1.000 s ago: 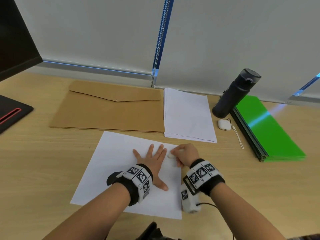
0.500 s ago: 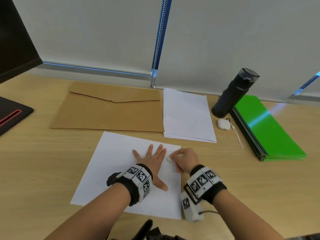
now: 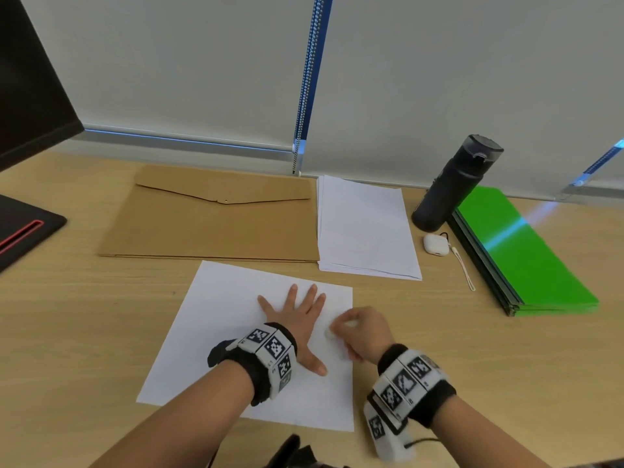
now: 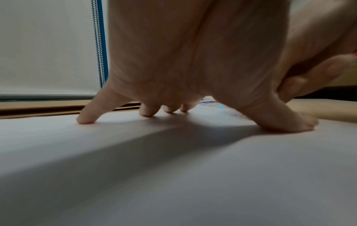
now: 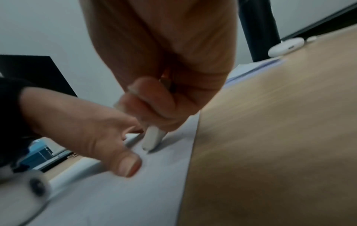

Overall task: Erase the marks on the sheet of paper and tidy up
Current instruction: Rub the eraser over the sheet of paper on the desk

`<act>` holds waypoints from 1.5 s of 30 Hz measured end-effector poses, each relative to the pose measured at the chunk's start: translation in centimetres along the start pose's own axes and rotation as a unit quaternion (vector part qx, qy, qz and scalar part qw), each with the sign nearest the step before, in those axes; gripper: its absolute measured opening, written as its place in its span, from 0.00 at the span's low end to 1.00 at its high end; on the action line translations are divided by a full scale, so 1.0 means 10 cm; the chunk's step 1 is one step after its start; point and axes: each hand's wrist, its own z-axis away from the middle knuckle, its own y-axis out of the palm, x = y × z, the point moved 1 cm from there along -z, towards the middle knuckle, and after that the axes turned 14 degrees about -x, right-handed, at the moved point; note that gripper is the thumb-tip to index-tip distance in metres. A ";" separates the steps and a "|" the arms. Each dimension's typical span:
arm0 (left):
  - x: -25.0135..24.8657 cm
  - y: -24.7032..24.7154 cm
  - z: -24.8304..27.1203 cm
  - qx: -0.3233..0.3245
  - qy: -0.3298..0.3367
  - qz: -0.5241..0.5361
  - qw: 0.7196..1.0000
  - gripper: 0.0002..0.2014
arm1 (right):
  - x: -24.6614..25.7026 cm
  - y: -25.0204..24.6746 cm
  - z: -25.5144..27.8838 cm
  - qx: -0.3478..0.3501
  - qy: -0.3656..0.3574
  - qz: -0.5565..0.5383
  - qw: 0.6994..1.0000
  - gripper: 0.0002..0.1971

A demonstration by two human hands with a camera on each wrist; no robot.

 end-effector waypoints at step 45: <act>-0.11 -0.04 -0.04 -0.011 -0.025 0.020 0.999 0.59 | 0.00 -0.19 -0.18 0.090 -0.003 0.054 0.994 0.05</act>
